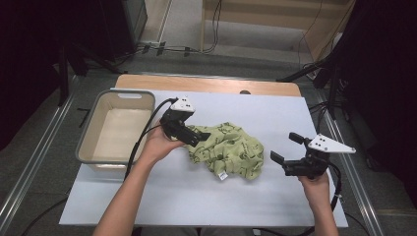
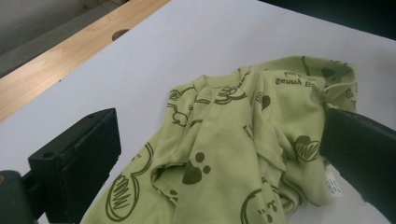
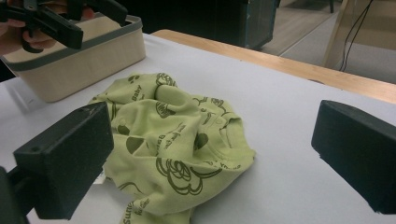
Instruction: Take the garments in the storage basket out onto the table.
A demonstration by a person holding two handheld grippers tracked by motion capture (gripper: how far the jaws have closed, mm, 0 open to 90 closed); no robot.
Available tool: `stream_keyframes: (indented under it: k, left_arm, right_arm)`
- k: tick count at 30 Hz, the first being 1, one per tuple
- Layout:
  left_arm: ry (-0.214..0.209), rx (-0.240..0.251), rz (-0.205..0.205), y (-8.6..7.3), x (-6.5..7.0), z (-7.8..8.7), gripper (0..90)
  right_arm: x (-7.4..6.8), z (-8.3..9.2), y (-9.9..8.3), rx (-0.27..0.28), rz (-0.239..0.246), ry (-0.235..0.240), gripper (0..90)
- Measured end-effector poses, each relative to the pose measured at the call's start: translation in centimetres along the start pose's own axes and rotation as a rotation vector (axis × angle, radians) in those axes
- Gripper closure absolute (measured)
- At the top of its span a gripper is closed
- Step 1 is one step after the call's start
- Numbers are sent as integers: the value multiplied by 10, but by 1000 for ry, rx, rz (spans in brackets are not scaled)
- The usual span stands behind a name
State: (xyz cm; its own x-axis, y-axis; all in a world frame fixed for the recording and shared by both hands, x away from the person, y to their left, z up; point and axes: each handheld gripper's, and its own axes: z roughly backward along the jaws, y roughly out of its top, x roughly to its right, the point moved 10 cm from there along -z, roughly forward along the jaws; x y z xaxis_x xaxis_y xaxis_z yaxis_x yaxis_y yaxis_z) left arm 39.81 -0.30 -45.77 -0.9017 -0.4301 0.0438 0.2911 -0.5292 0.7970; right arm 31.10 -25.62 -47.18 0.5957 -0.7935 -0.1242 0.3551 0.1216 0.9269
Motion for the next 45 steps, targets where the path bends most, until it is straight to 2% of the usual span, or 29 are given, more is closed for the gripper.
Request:
stream_keyframes:
  k: [19,26,37,40,45]
  left_arm:
    - [61,93,51,-19,-9,46,0]
    - [80,130,78,-25,-12,62,0]
    - [114,154,95,-34,-15,80,0]
    - [127,165,103,-38,-15,88,0]
    - [140,172,107,-43,-14,94,0]
  right_arm:
    - [-3,-3,1,4,3,-6,0]
    - [-3,-3,5,27,5,-14,0]
    - [-4,-2,8,46,-1,-21,0]
    - [-4,-1,11,49,15,-34,0]
    - [-4,0,11,51,16,-39,0]
